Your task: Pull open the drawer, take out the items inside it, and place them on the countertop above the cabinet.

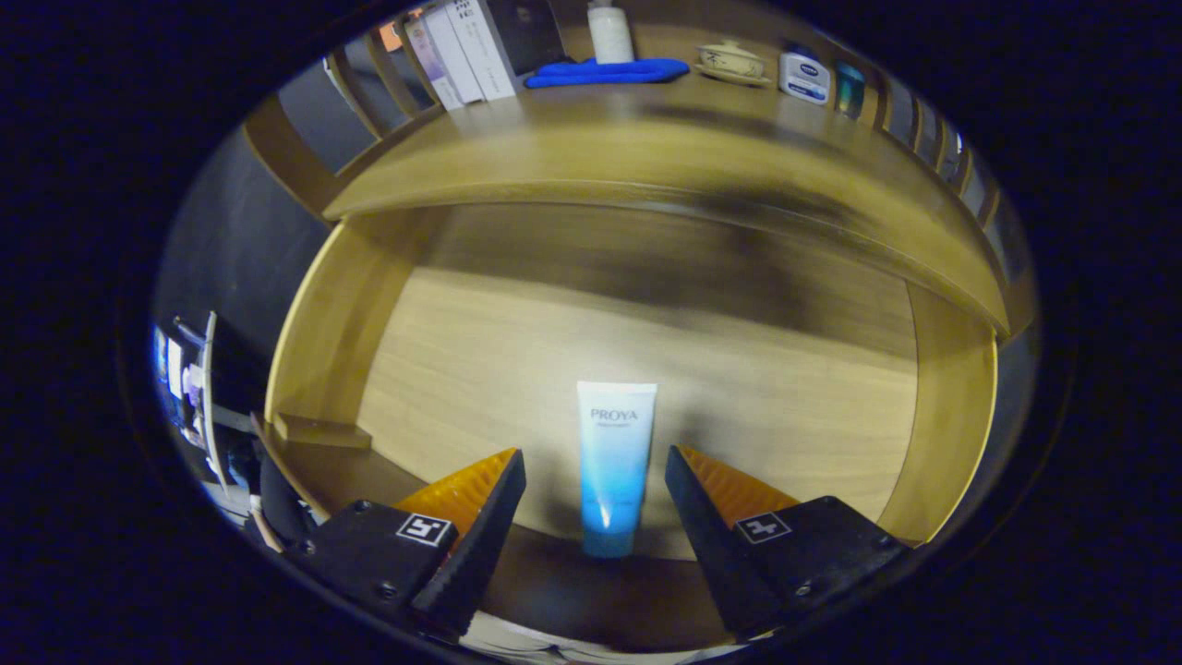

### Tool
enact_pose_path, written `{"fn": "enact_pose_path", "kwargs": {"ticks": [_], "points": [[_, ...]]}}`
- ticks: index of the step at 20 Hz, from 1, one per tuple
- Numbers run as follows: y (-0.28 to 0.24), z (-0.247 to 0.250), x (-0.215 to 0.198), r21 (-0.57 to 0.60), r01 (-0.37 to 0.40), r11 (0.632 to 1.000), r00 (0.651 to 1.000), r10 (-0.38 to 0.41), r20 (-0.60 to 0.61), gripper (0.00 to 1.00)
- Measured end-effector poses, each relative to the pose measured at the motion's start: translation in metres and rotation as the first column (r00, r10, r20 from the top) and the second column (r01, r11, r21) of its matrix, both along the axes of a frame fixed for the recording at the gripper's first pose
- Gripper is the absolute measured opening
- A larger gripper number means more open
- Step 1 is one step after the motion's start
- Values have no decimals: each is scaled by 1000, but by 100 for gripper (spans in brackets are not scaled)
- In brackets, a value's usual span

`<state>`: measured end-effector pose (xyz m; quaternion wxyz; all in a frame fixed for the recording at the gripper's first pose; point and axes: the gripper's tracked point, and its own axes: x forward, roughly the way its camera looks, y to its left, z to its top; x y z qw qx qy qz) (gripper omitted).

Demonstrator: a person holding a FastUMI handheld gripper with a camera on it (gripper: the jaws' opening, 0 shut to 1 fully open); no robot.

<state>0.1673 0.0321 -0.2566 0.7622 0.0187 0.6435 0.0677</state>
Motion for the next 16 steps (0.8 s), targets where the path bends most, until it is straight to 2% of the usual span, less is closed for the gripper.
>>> {"fn": "enact_pose_path", "kwargs": {"ticks": [6, 9, 14, 16], "points": [[-4, -22, -2, -74, 5, 997, 995, -13, -104, 94], [-8, -25, 0, -93, -9, 996, 994, -2, -113, 89], [-12, -29, -2, -157, -42, 987, 995, 27, -96, 63], [-11, -29, 0, -156, -36, 987, 996, 22, -89, 58]]}}
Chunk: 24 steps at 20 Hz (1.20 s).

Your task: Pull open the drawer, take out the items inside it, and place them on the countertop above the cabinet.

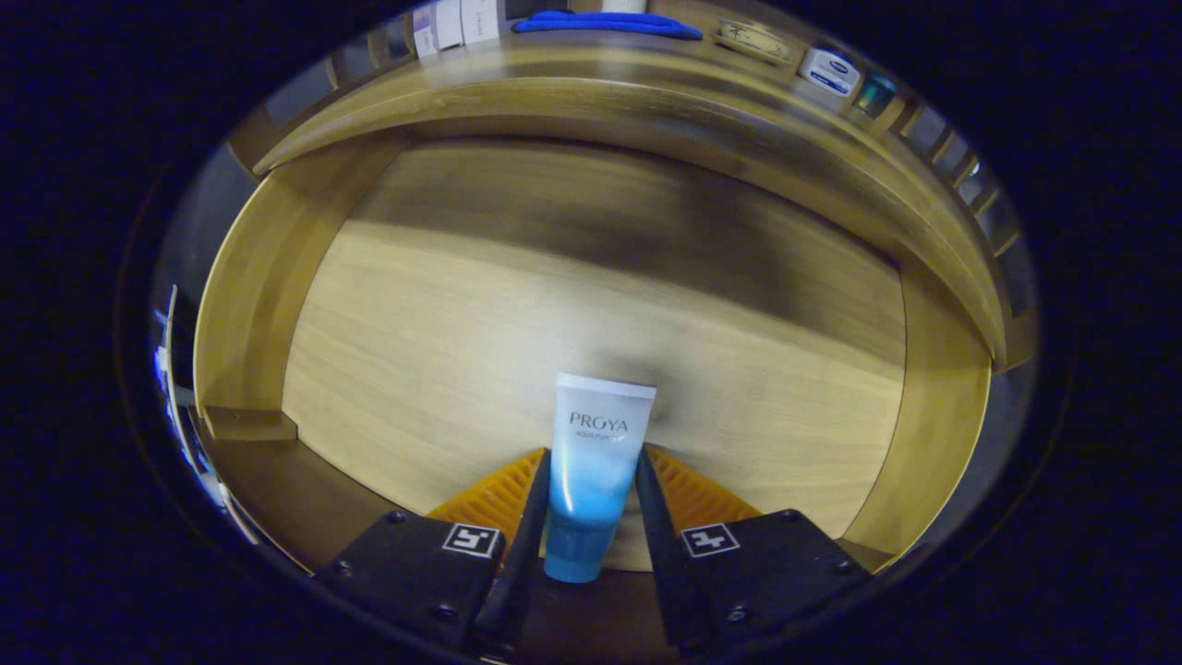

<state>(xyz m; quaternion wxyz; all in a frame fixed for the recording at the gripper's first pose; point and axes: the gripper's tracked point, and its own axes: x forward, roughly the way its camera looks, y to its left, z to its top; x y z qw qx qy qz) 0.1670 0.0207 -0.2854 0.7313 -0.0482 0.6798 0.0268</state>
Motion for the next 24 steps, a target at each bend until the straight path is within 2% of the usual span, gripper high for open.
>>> {"fn": "enact_pose_path", "kwargs": {"ticks": [5, 9, 12, 24], "points": [[1, 0, 0, -8, -1, 1000, 1000, 1, 15, 55], [0, 7, 4, -61, 3, 998, 998, 1, 62, 50], [1, 25, 11, -54, 15, 998, 995, -9, 104, 46], [-33, 121, 36, -75, 50, 996, 961, -28, 276, 45]]}}
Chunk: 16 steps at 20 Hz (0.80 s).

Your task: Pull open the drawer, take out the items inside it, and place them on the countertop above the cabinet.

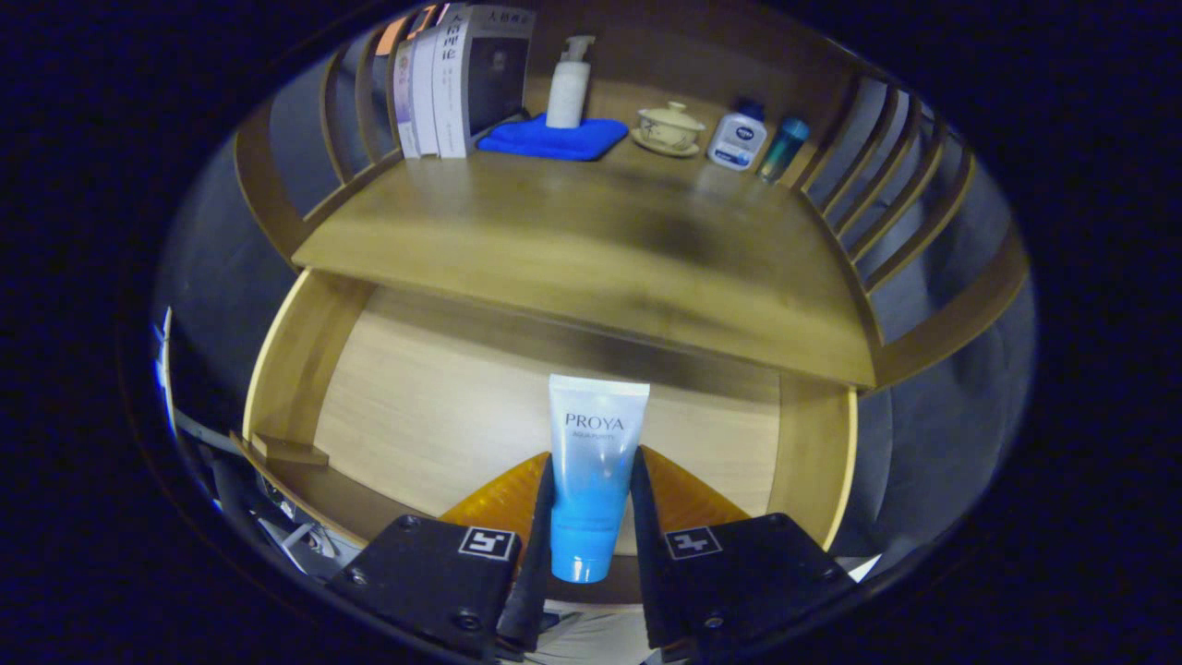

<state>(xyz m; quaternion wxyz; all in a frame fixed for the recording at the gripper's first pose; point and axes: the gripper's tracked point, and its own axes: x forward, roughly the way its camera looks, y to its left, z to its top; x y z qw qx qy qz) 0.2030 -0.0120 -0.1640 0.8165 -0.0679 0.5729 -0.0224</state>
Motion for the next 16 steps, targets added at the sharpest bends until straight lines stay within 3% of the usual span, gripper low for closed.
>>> {"fn": "enact_pose_path", "kwargs": {"ticks": [9, 16], "points": [[5, 51, 78, -25, 12, 1000, 991, -9, 131, 45], [3, 53, 154, -50, 59, 997, 983, -50, 177, 45]]}}
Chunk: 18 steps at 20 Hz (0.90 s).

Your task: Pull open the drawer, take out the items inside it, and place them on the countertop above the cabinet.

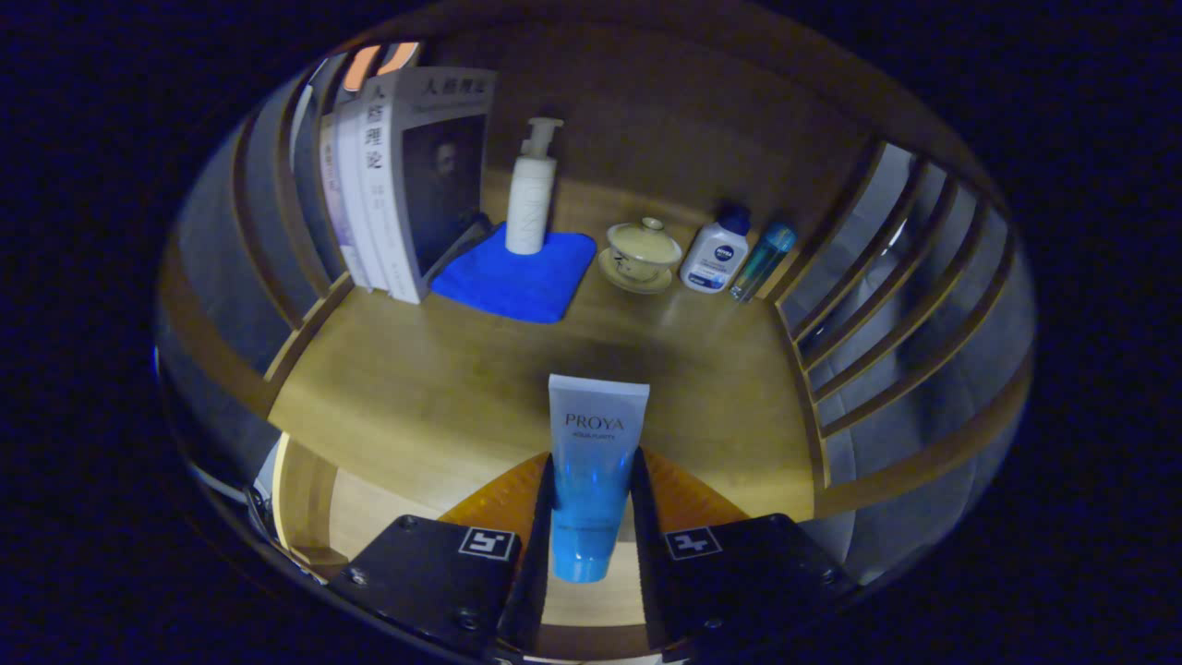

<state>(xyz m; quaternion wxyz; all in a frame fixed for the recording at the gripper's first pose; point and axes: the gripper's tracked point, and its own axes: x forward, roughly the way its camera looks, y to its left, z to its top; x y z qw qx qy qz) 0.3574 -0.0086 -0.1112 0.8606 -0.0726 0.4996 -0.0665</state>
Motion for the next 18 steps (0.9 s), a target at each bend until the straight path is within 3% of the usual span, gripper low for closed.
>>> {"fn": "enact_pose_path", "kwargs": {"ticks": [5, 10, 18], "points": [[-2, -16, 38, -11, 36, 999, 999, -36, -7, 45], [-13, -49, 50, -25, 49, 998, 998, -50, -35, 45], [-4, -28, 26, 42, 73, 996, 997, -72, -20, 53]]}}
